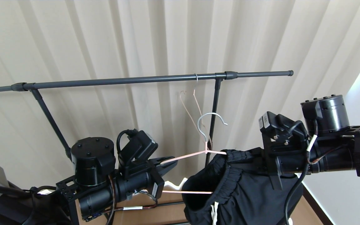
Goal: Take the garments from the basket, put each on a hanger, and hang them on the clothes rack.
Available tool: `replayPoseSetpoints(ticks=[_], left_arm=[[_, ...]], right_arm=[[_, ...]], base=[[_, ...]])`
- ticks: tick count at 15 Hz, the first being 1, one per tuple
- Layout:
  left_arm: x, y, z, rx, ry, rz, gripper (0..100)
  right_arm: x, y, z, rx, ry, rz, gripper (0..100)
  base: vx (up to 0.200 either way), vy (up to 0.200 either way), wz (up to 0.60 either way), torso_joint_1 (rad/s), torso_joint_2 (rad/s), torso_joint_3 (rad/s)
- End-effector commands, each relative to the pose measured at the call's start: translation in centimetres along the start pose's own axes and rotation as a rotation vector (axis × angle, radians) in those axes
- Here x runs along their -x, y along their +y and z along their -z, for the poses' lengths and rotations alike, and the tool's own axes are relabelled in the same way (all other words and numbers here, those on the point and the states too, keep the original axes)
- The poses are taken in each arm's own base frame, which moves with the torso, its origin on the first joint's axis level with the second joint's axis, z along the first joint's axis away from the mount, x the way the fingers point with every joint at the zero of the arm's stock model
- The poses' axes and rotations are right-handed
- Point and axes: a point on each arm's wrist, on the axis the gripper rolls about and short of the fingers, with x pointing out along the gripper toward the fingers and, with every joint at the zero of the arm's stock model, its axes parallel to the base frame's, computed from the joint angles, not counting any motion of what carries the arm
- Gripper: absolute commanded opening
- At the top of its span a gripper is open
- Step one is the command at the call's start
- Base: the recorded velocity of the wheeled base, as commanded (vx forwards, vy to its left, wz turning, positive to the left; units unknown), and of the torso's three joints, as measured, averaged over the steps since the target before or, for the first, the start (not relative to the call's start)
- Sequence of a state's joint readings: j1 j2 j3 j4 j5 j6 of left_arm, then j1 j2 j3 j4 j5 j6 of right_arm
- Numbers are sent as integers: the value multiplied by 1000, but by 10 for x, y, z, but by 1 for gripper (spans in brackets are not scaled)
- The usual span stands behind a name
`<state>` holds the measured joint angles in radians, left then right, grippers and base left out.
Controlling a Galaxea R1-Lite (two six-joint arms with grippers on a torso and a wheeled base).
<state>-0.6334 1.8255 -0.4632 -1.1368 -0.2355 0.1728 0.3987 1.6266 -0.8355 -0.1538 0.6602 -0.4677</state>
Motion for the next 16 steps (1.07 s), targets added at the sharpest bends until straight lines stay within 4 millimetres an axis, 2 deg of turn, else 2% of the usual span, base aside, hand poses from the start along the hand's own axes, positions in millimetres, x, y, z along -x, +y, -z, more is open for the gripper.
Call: replayPoseSetpoints(ticks=[1,2,3,6,9,13,14,16], left_arm=[[0,0,0,0,0,-2,0],[0,1,0,-1,-10,-4,0],[0,1,-1,-2,-20,-7,100],[2,7,-4,-4,-61,-32,100],[12,19,0,3,-79,-88,100],[41,33,12,46,-91,-178,100],[48,36,17,129,-85,-207,100],[48,35,22,255,-56,-222,100]], right_arm=[[1,1,0,2,-1,1,0],[2,1,-1,4,-4,4,0],[2,1,-1,5,-5,5,0],[3,2,-1,4,-3,6,0],[3,1,0,4,16,44,0],[6,1,-3,14,16,73,0],[7,1,-3,16,25,96,0],[7,2,-2,29,22,120,0]], base=[[0,0,0,0,0,0],[0,0,0,0,0,0],[0,0,0,0,0,0],[0,0,0,0,0,0],[0,0,0,0,0,0],[0,0,0,0,0,0],[0,0,0,0,0,0],[0,0,0,0,0,0]])
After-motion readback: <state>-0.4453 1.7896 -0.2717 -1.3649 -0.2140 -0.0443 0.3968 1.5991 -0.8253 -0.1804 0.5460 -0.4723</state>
